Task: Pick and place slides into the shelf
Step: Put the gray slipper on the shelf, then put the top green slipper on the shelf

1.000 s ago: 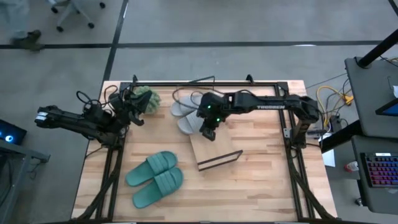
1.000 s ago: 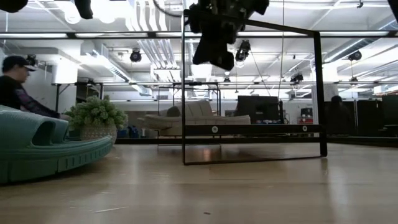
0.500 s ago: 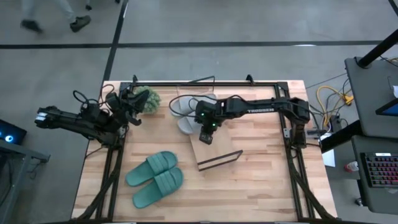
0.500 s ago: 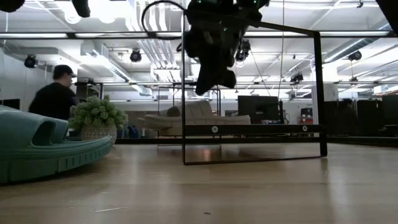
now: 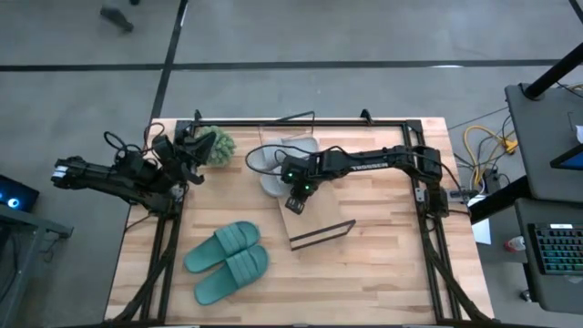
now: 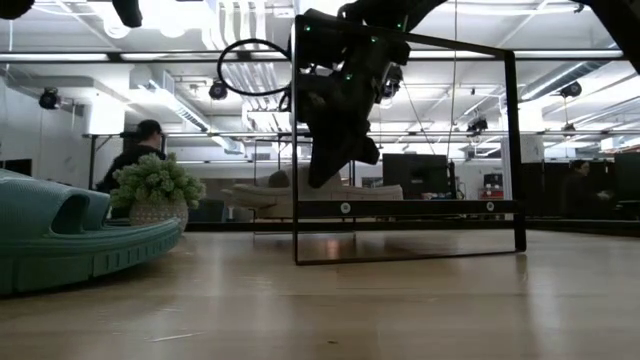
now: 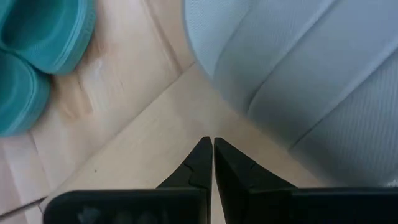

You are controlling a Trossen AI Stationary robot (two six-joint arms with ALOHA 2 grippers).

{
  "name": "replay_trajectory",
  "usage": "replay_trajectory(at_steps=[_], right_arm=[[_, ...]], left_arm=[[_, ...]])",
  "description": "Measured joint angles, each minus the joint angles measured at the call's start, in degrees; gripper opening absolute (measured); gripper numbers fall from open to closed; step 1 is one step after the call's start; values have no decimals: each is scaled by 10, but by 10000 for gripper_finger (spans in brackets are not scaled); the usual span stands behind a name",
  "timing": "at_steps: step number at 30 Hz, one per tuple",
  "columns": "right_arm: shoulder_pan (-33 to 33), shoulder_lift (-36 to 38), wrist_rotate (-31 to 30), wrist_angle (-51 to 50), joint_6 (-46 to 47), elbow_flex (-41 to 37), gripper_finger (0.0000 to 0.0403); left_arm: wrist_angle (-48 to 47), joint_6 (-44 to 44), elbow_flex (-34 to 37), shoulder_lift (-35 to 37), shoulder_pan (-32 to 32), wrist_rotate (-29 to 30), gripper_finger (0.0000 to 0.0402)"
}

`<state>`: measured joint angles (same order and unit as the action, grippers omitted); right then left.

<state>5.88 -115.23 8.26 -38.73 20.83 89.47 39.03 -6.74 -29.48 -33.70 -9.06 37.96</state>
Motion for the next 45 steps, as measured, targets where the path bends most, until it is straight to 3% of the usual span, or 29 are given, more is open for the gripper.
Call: replay_trajectory(at_steps=[11,31,45], right_arm=[[0,0,-51,32,21,0,8],[8,4,-54,63,43,1,9],[-25,115,-49,69,12,19,9]], left_arm=[[-43,-1,9,49,0,-8,8],[-118,-3,17,123,0,-9,8],[-146,-3,18,135,0,-10,8]])
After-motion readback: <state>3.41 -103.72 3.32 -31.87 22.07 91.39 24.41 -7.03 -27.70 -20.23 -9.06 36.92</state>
